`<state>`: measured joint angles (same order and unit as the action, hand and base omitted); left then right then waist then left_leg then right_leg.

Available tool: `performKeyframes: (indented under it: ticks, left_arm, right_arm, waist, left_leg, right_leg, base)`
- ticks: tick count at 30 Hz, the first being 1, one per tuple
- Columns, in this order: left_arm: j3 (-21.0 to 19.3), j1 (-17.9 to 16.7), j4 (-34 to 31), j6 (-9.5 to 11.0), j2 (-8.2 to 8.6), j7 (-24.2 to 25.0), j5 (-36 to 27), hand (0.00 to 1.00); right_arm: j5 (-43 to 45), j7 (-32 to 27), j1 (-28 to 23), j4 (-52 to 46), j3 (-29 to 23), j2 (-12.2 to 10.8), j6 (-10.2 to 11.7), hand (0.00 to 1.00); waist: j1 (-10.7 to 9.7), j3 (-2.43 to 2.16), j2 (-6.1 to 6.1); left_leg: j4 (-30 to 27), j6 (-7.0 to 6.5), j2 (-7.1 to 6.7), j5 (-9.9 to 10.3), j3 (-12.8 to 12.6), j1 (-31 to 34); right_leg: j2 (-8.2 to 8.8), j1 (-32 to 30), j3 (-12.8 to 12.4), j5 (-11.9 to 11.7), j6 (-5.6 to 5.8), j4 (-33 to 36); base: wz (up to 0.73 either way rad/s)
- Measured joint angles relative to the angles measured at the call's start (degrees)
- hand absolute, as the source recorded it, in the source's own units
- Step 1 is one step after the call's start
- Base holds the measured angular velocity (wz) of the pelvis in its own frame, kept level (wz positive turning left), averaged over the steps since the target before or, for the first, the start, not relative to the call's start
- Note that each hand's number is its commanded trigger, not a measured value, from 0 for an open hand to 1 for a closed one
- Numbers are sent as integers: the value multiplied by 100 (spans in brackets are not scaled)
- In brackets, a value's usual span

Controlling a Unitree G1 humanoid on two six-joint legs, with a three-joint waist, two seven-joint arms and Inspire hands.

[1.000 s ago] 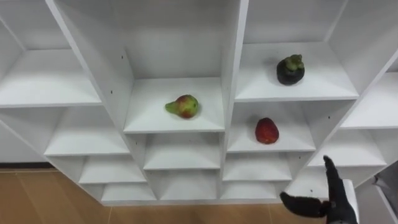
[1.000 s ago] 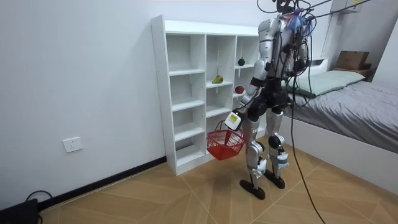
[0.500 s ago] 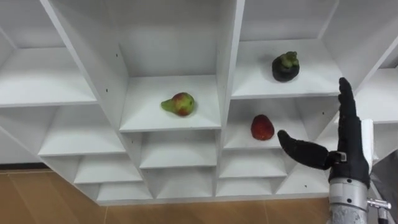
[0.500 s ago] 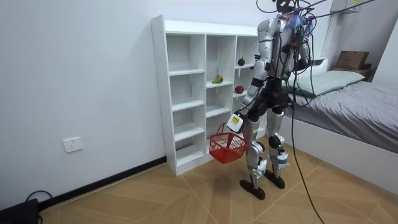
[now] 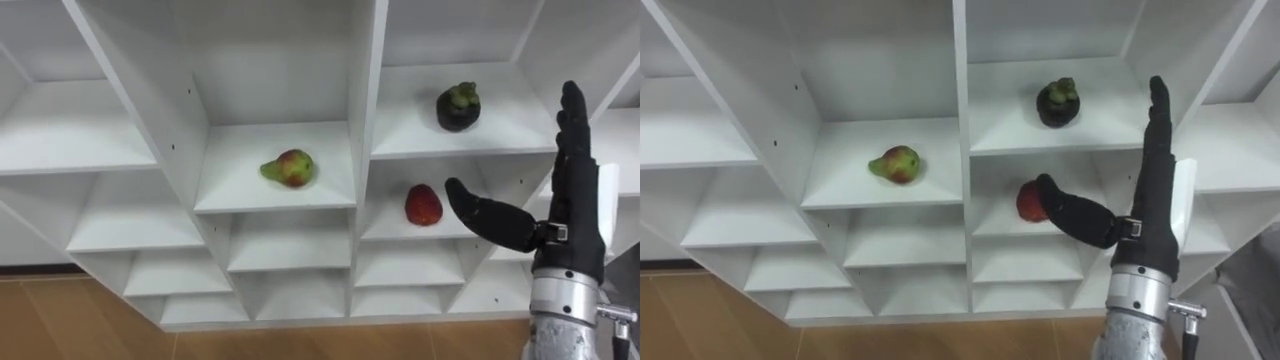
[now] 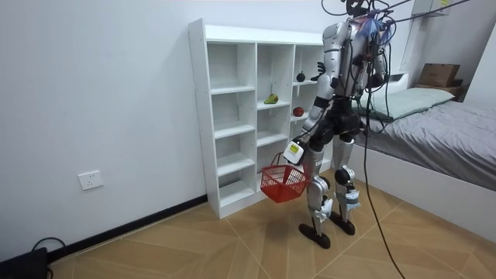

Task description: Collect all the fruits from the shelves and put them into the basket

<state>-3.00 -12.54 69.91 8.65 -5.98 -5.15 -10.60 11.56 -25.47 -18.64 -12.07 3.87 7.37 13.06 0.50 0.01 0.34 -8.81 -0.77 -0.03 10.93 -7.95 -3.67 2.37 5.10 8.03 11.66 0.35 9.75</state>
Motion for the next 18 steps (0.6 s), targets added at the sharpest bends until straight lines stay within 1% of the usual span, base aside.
performKeyframes:
  ticks: [1,3,4,6,9,13,14,18]
  left_arm:
    - [0,21,0,-1,-1,40,5,100]
    - [0,21,-1,-2,-1,111,6,100]
    - [-1,22,-4,-3,-6,151,6,100]
    - [-1,35,-16,-4,-17,208,6,100]
    - [3,78,-22,-4,-17,243,6,100]
    - [30,111,-33,-3,-25,237,11,100]
    - [43,105,-53,-4,-24,226,15,100]
    - [49,80,-157,-3,-25,184,11,100]
  right_arm:
    - [-18,1,0,14,0,0,0,0]
    - [-59,1,13,14,0,0,0,0]
    - [-67,-1,41,16,-2,0,-1,0]
    - [-54,-12,90,21,-11,1,-3,0]
    - [-54,-10,272,52,-13,32,-6,0]
    - [-79,4,566,66,-16,168,-13,0]
    - [-106,9,673,84,-21,174,-13,0]
    - [-358,91,768,93,-62,203,-21,0]
  waist:
    - [7,17,-18]
    - [11,19,-21]
    - [12,29,-33]
    - [5,29,-40]
    - [3,38,-79]
    - [13,38,-125]
    - [8,38,-131]
    - [32,32,-166]
  left_leg:
    - [3,0,2,0,2,16]
    - [2,1,3,0,-2,48]
    - [-1,3,4,-1,-2,65]
    - [-2,3,6,-1,-2,67]
    - [-9,5,5,-2,1,51]
    - [-19,5,3,-2,2,49]
    - [-20,5,3,-3,2,46]
    - [-21,5,5,-3,18,5]
  right_leg:
    - [-4,1,-3,0,0,0]
    - [-6,0,-5,0,0,2]
    - [-6,-14,-3,0,-1,1]
    - [-9,-17,0,0,-1,-1]
    - [-9,-21,10,-1,-1,-4]
    - [-8,-19,9,-2,1,-4]
    - [-7,-21,7,-2,1,-4]
    - [-9,-9,12,-2,1,-6]
  base:
    - [0]
    - [0]
    - [0]
    - [0]
    - [0]
    - [0]
    - [0]
    - [0]
